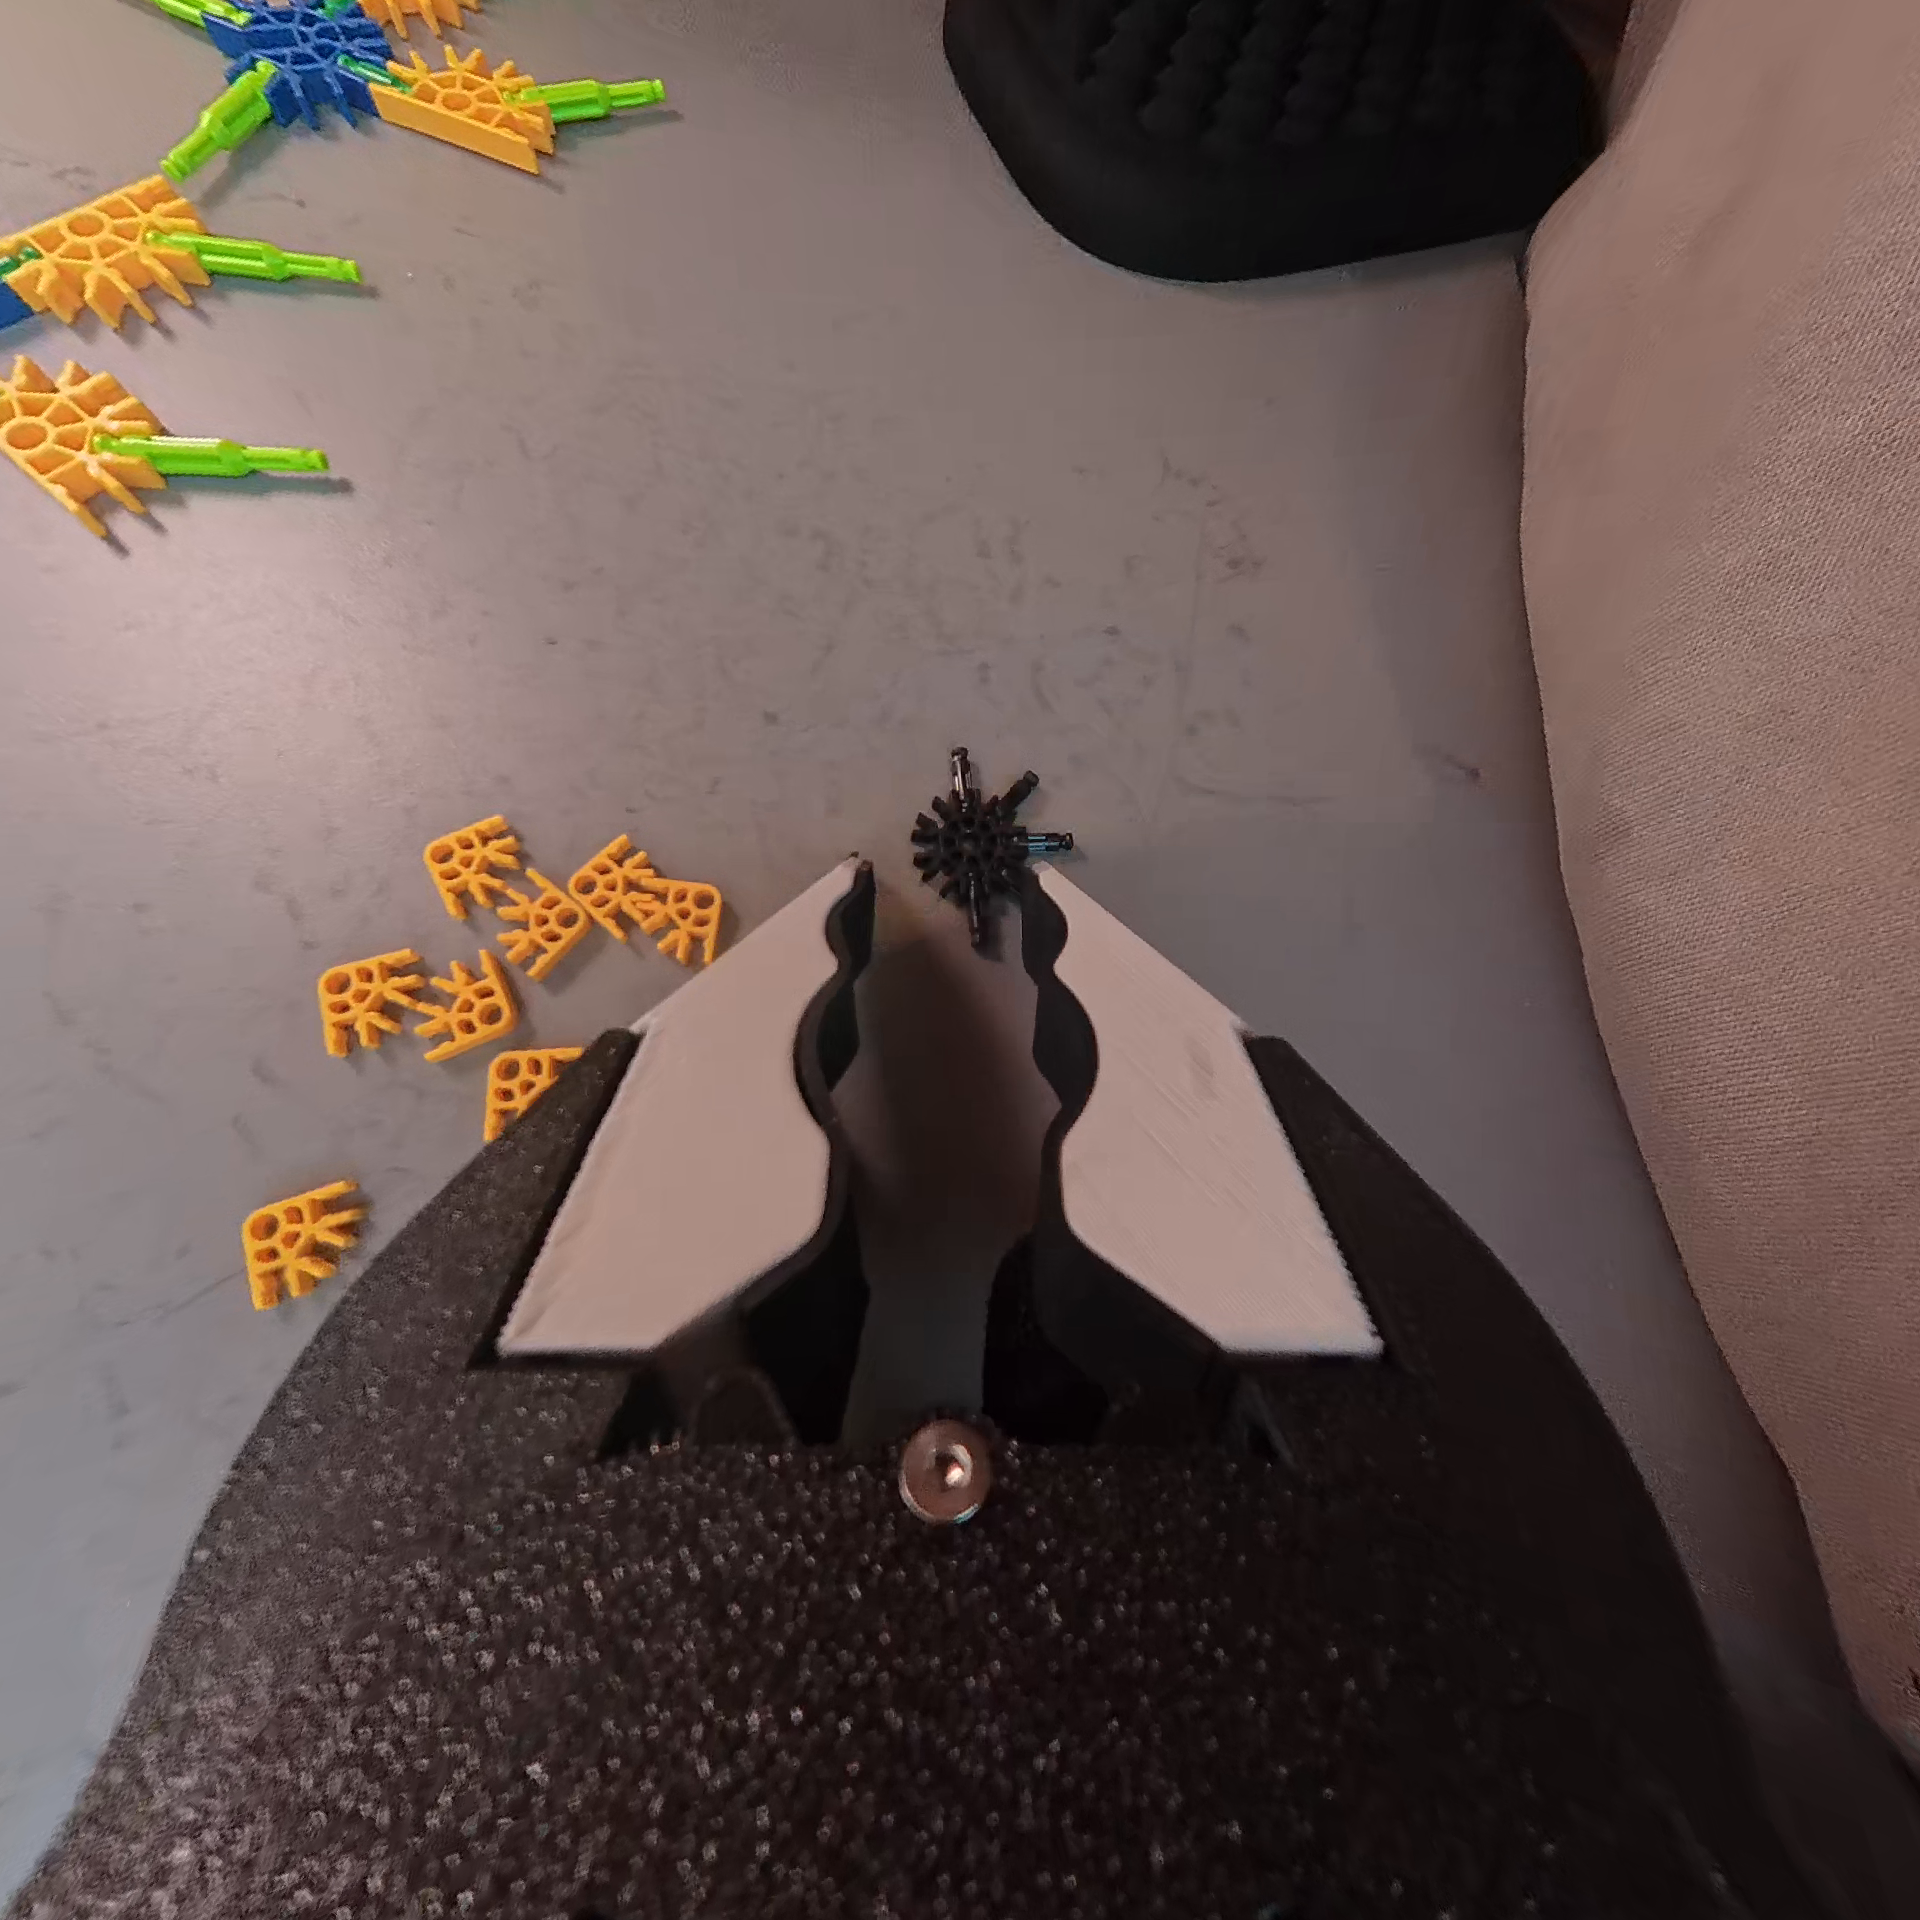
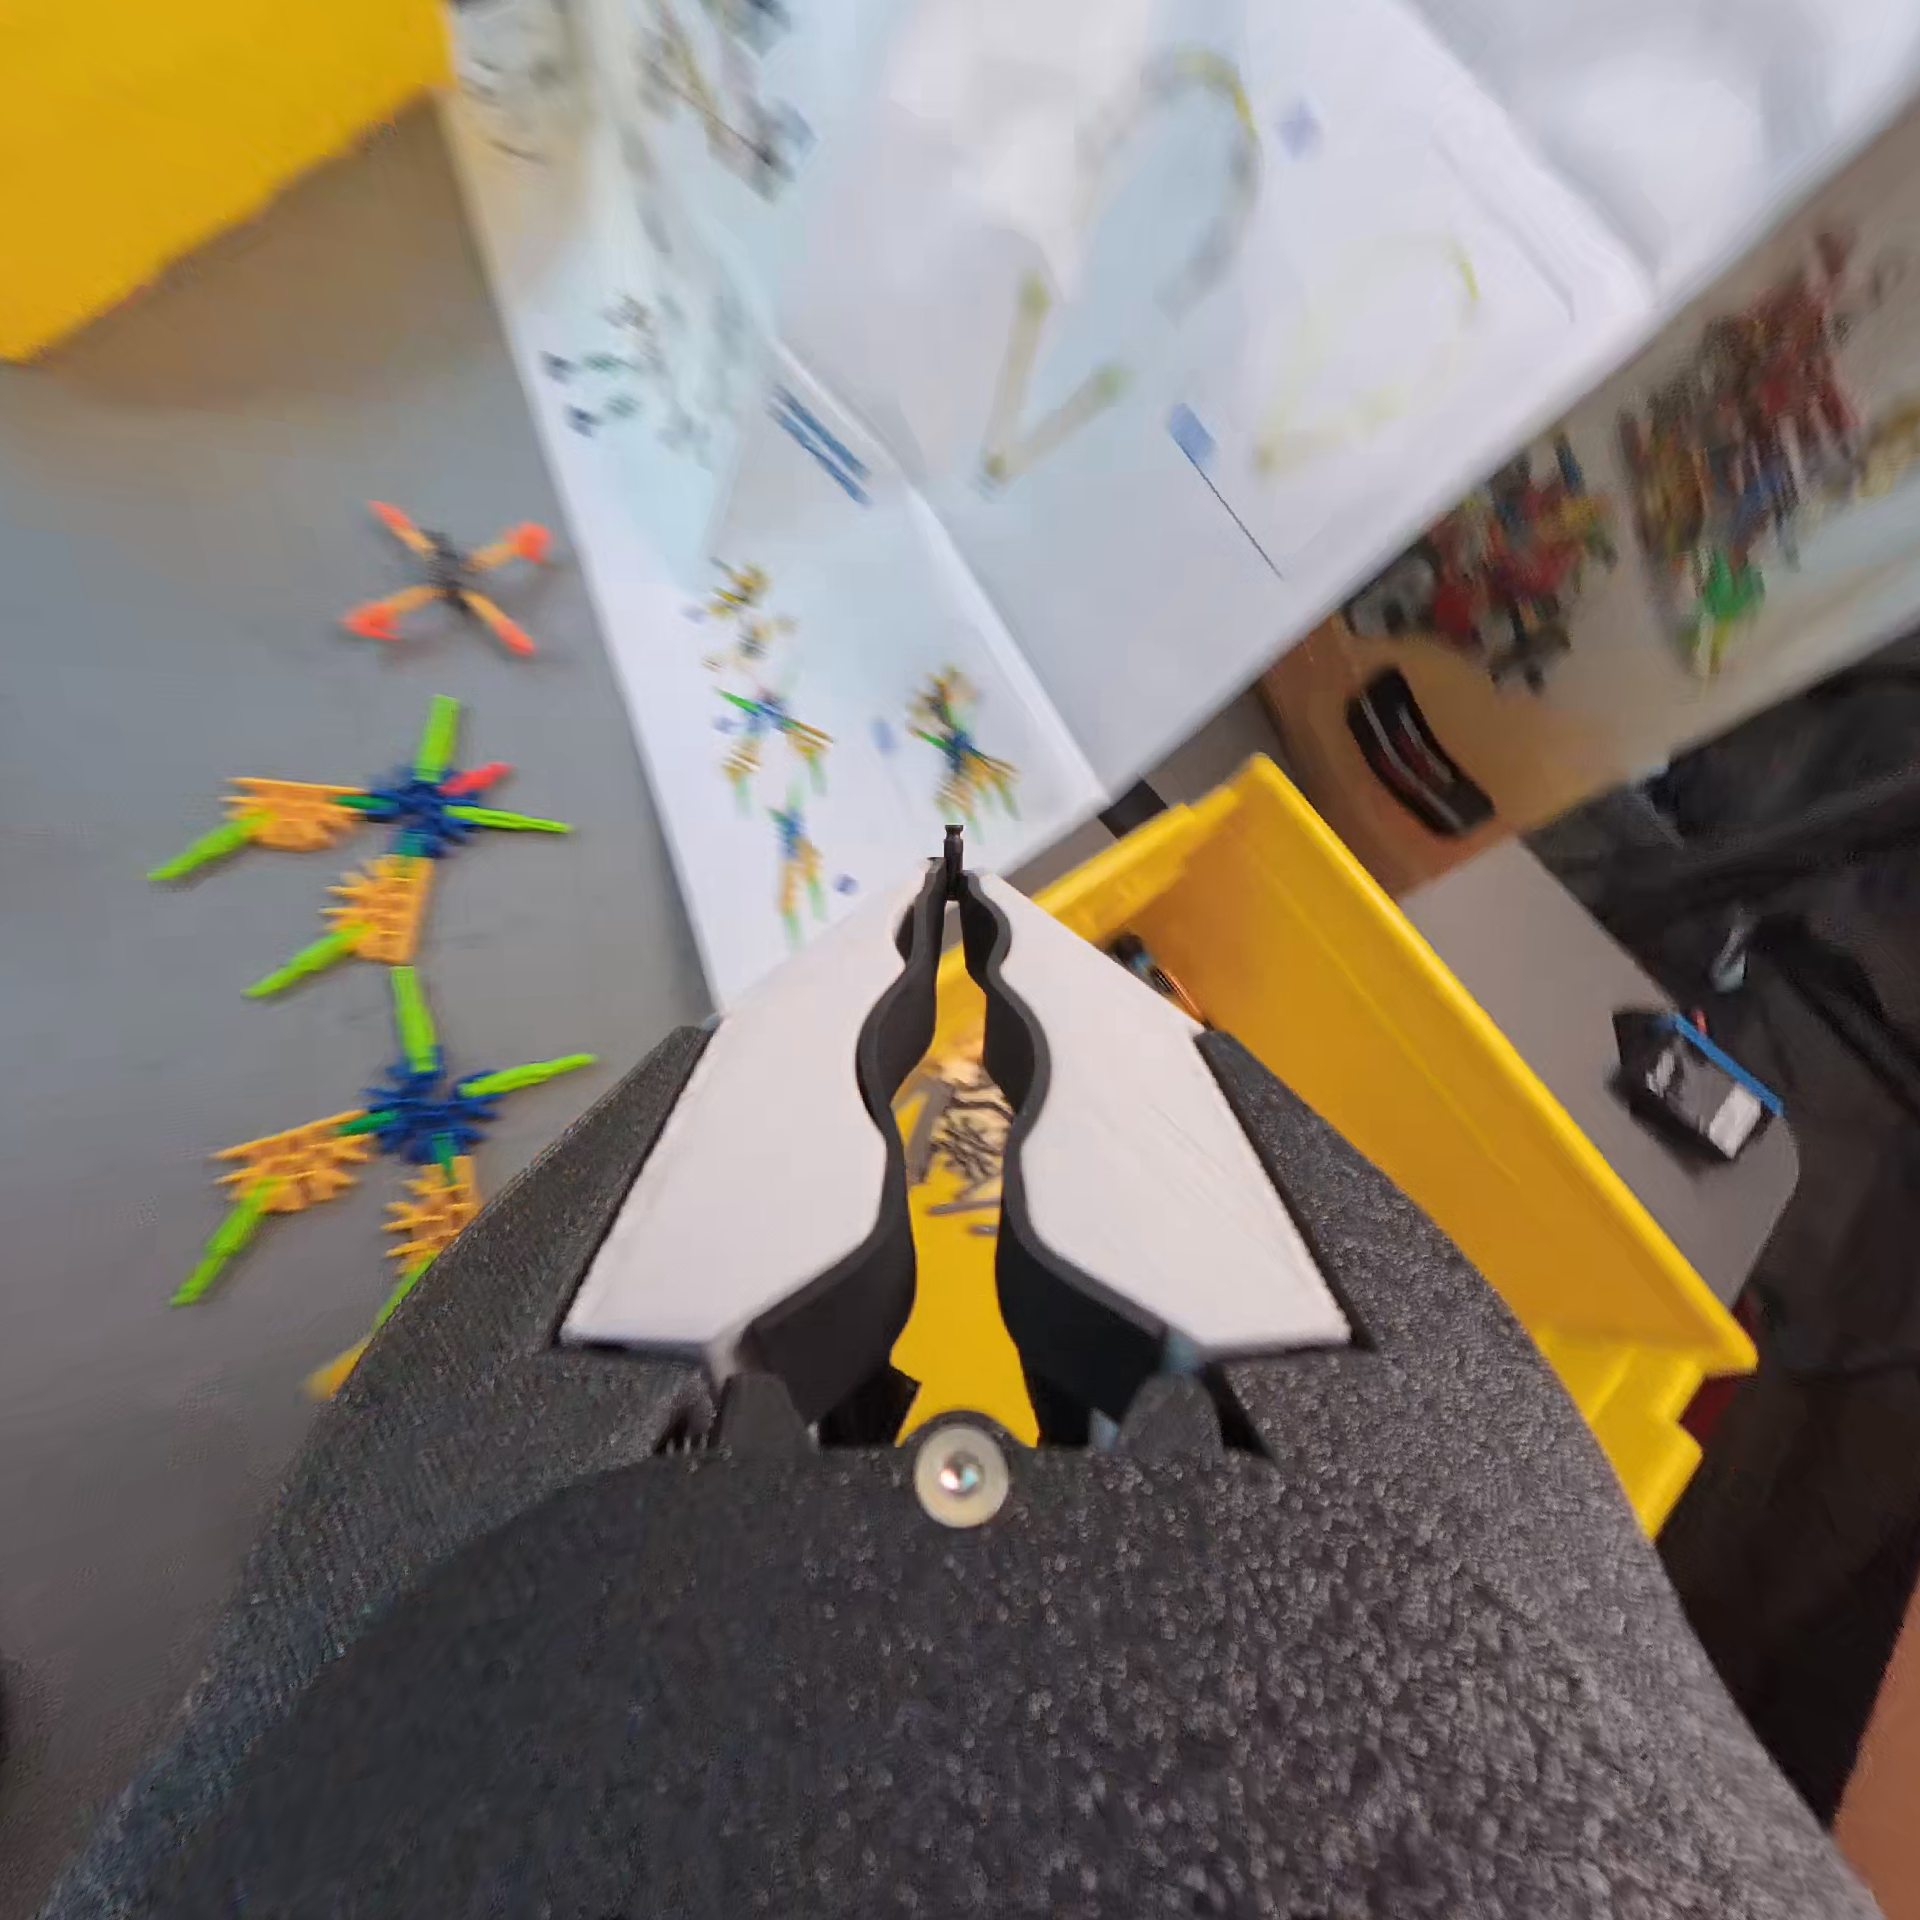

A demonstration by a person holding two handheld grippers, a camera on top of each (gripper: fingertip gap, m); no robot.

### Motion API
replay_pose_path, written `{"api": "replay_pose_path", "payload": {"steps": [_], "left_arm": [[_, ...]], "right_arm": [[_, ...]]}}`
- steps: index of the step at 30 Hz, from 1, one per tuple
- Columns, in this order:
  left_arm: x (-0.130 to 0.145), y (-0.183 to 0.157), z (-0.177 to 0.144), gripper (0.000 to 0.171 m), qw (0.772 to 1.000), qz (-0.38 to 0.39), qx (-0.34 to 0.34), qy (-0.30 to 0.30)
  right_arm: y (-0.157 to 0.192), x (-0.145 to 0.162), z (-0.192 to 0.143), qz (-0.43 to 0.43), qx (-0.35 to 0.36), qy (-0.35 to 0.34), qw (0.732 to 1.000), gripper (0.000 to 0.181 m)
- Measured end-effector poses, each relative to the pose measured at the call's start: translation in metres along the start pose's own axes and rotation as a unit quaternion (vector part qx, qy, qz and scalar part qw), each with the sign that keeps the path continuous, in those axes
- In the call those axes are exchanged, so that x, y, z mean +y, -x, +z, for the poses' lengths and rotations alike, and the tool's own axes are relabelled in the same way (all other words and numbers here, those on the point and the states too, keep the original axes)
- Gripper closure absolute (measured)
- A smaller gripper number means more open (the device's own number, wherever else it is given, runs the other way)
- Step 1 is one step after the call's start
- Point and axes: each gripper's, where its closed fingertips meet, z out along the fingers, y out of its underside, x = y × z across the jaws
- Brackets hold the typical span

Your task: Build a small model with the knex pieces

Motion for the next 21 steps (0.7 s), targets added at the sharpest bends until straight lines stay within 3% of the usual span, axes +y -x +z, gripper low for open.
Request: {"api": "replay_pose_path", "payload": {"steps": [2, 4, 7, 10, 14, 21], "left_arm": [[0.000, -0.002, 0.001, 0.147, 1.000, 0.014, 0.016, 0.003], [-0.001, -0.005, 0.002, 0.151, 0.999, 0.031, 0.032, 0.006], [-0.002, -0.009, 0.004, 0.151, 0.997, 0.055, 0.053, 0.016], [-0.001, -0.012, 0.003, 0.152, 0.994, 0.077, 0.075, 0.022], [0.000, -0.015, 0.003, 0.152, 0.991, 0.097, 0.094, 0.024], [-0.002, -0.017, 0.005, 0.153, 0.989, 0.104, 0.108, 0.019]], "right_arm": [[0.072, -0.038, -0.027, -0.066, -0.051, -0.036, 0.996, 0.181], [0.157, -0.053, -0.040, -0.117, -0.130, -0.054, 0.983, 0.181], [0.268, -0.029, -0.029, -0.189, -0.233, -0.023, 0.954, 0.181], [0.342, 0.007, -0.005, -0.194, -0.324, 0.007, 0.926, 0.181], [0.377, 0.036, 0.026, -0.231, -0.363, 0.040, 0.902, 0.181], [0.387, 0.050, 0.041, -0.332, -0.376, 0.086, 0.861, 0.181]]}}
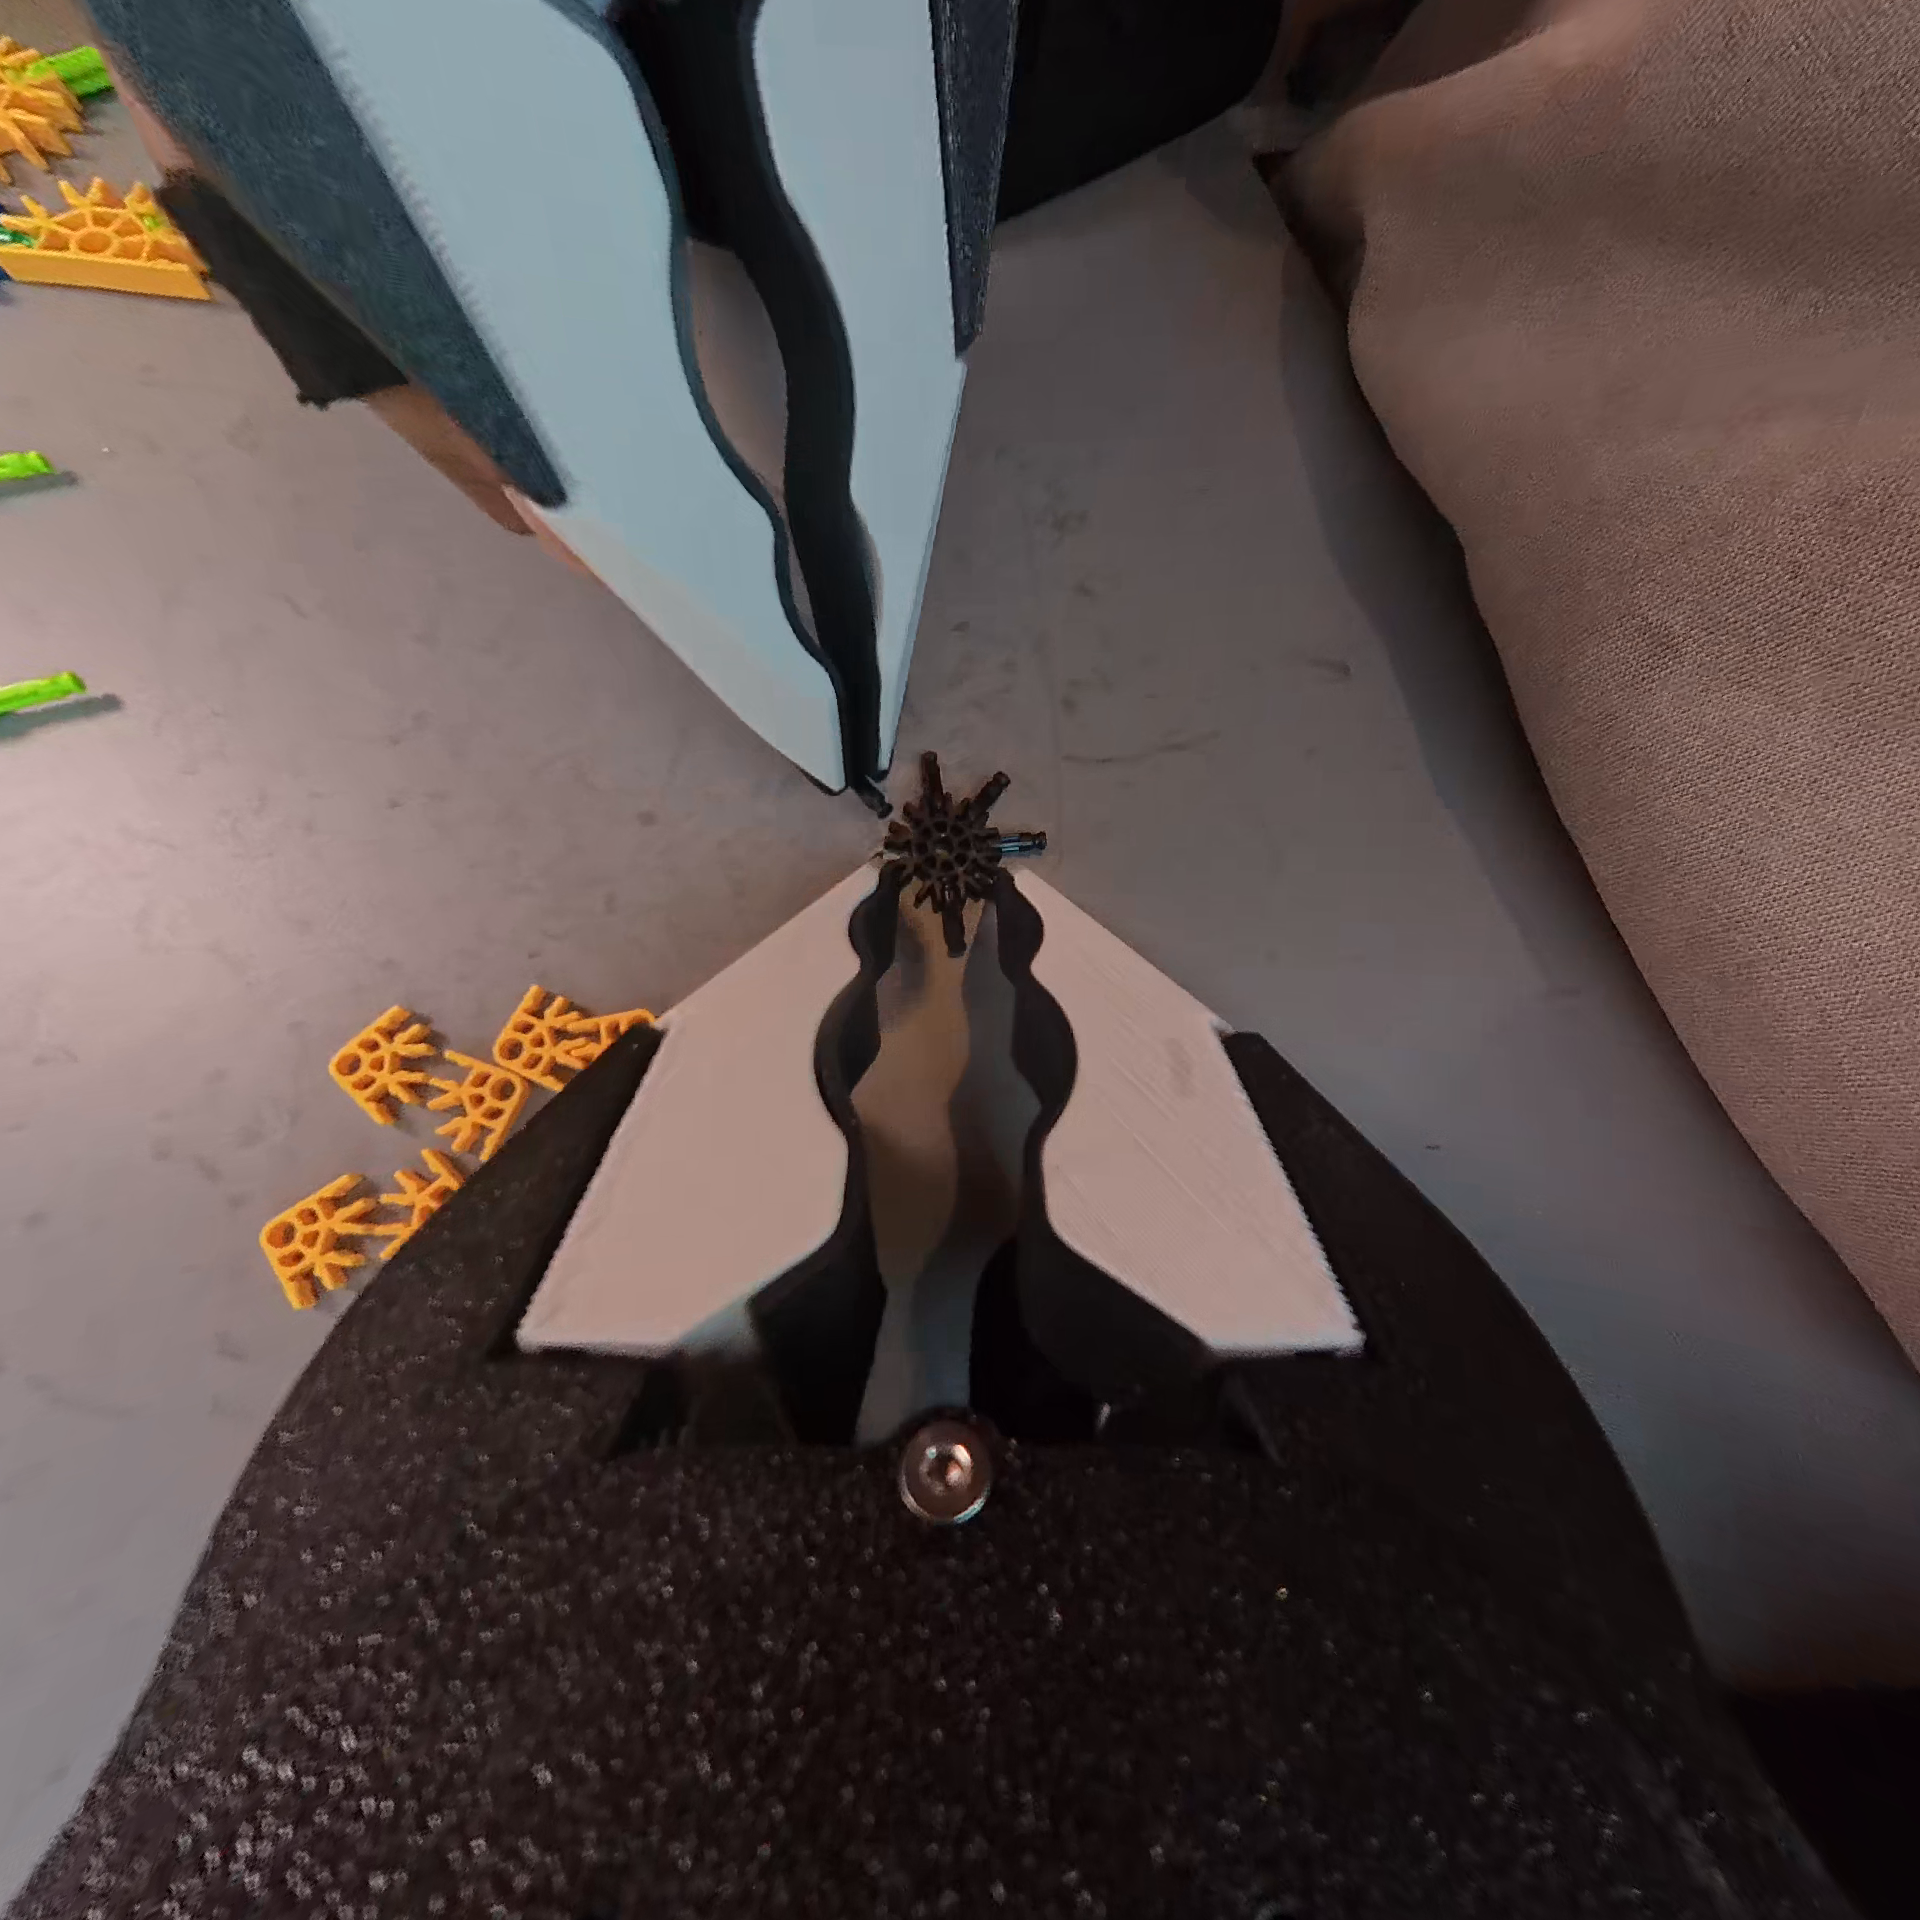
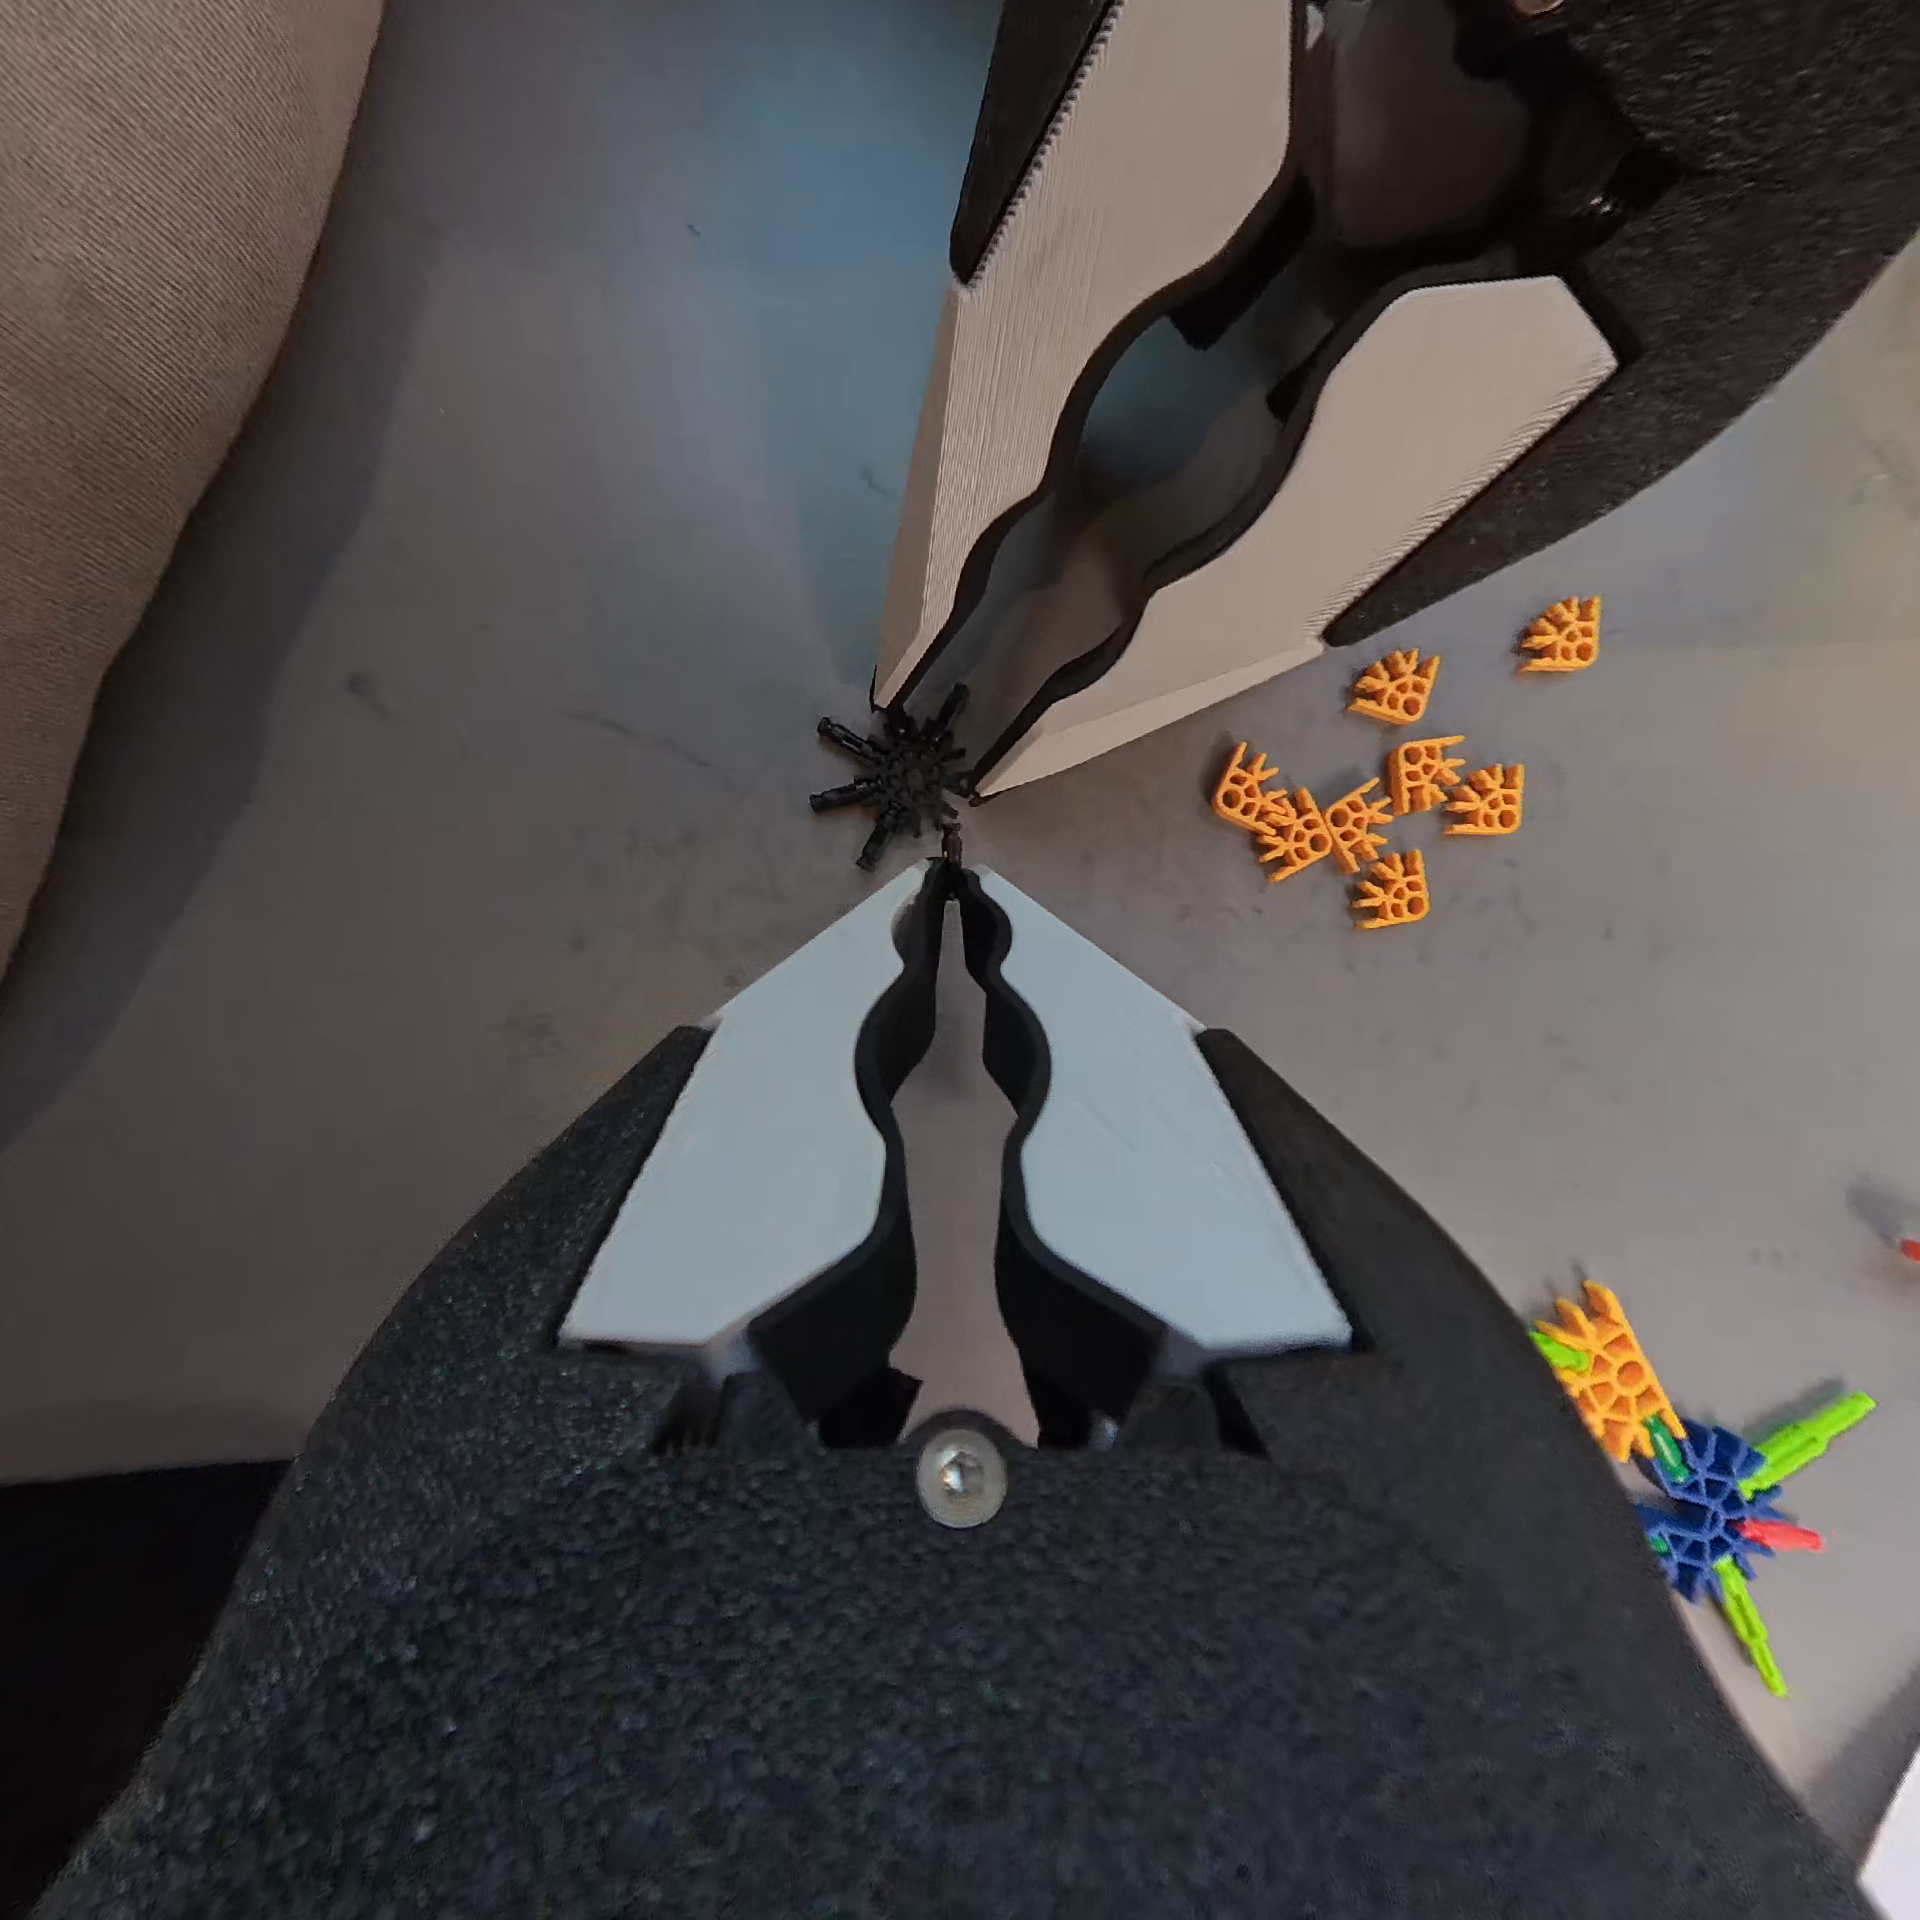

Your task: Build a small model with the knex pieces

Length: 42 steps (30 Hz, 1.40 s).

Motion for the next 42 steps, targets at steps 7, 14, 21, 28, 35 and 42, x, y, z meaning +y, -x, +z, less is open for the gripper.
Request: {"api": "replay_pose_path", "payload": {"steps": [7, 14, 21, 28, 35, 42], "left_arm": [[-0.001, 0.000, 0.001, 0.153, 1.000, 0.001, 0.009, 0.001], [-0.001, 0.000, 0.002, 0.153, 1.000, 0.003, 0.007, 0.001], [-0.001, 0.000, 0.002, 0.153, 1.000, 0.004, 0.005, 0.001], [-0.001, -0.001, 0.002, 0.153, 1.000, 0.007, 0.004, 0.000], [-0.001, -0.002, 0.002, 0.155, 1.000, 0.014, 0.015, 0.002], [-0.001, 0.001, 0.001, 0.154, 0.999, 0.022, 0.032, 0.004]], "right_arm": [[0.006, 0.001, 0.007, -0.023, -0.029, 0.020, 0.999, 0.181], [0.006, 0.001, 0.006, -0.022, -0.032, 0.025, 0.999, 0.175], [0.004, -0.010, 0.000, 0.020, -0.050, -0.012, 0.998, 0.181], [0.008, -0.007, 0.005, 0.025, -0.062, 0.000, 0.998, 0.181], [0.012, -0.007, 0.004, 0.022, -0.092, -0.007, 0.996, 0.181], [0.014, -0.009, 0.002, 0.034, -0.115, -0.022, 0.993, 0.181]]}}
